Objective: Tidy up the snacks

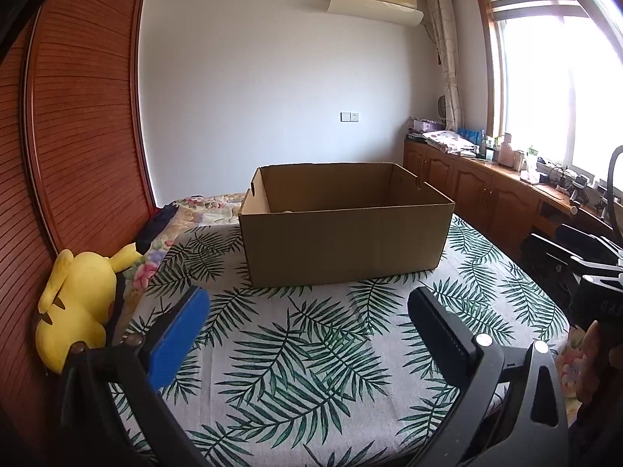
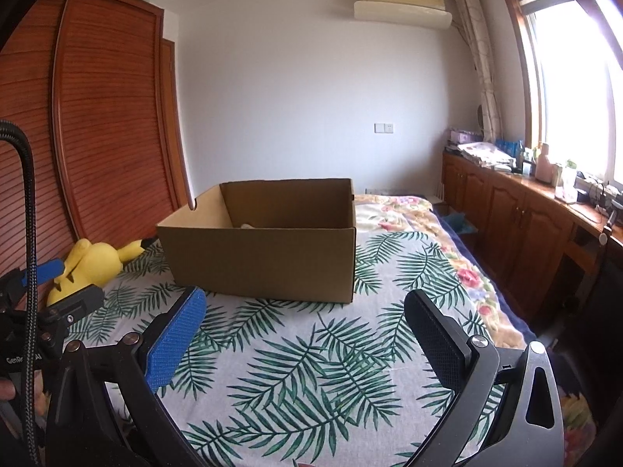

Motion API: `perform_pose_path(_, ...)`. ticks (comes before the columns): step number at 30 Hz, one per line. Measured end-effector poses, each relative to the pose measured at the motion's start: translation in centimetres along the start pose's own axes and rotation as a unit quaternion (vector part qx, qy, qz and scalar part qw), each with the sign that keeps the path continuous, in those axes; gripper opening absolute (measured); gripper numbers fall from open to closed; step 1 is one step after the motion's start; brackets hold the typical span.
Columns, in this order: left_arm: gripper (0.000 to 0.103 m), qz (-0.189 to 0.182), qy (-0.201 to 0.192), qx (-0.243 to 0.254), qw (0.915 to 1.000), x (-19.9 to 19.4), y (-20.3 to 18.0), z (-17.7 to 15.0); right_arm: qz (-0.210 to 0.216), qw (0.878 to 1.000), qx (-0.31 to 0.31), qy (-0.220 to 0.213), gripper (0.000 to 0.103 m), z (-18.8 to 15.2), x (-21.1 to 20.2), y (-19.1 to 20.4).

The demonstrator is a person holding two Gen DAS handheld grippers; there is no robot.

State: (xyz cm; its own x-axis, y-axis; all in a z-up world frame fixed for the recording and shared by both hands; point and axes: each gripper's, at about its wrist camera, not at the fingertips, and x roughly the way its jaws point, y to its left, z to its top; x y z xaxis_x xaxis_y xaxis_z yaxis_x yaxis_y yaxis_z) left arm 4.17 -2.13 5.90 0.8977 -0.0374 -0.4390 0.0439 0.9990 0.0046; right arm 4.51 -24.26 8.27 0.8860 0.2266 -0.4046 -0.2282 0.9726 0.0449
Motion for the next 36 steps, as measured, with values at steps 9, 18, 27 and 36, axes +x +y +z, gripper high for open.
perform_pose_path(9,0.103,0.001,-0.001,-0.002,1.0,-0.03,0.21,-0.01,-0.004,1.0,-0.002,-0.002,0.103,-0.12,-0.21,0.01)
perform_pose_path(18,0.103,0.001,-0.001,-0.004,1.0,-0.1,0.32,0.0,-0.002,1.0,0.001,0.001,0.103,-0.22,-0.24,-0.13)
perform_pose_path(27,0.103,0.002,-0.001,-0.004,1.0,-0.13,0.32,0.04,-0.004,1.0,0.0,0.0,0.103,-0.17,-0.21,-0.18)
perform_pose_path(36,0.103,0.002,-0.003,-0.006,1.0,-0.3,0.46,0.06,-0.004,1.0,-0.001,0.0,0.103,-0.19,-0.24,-0.2)
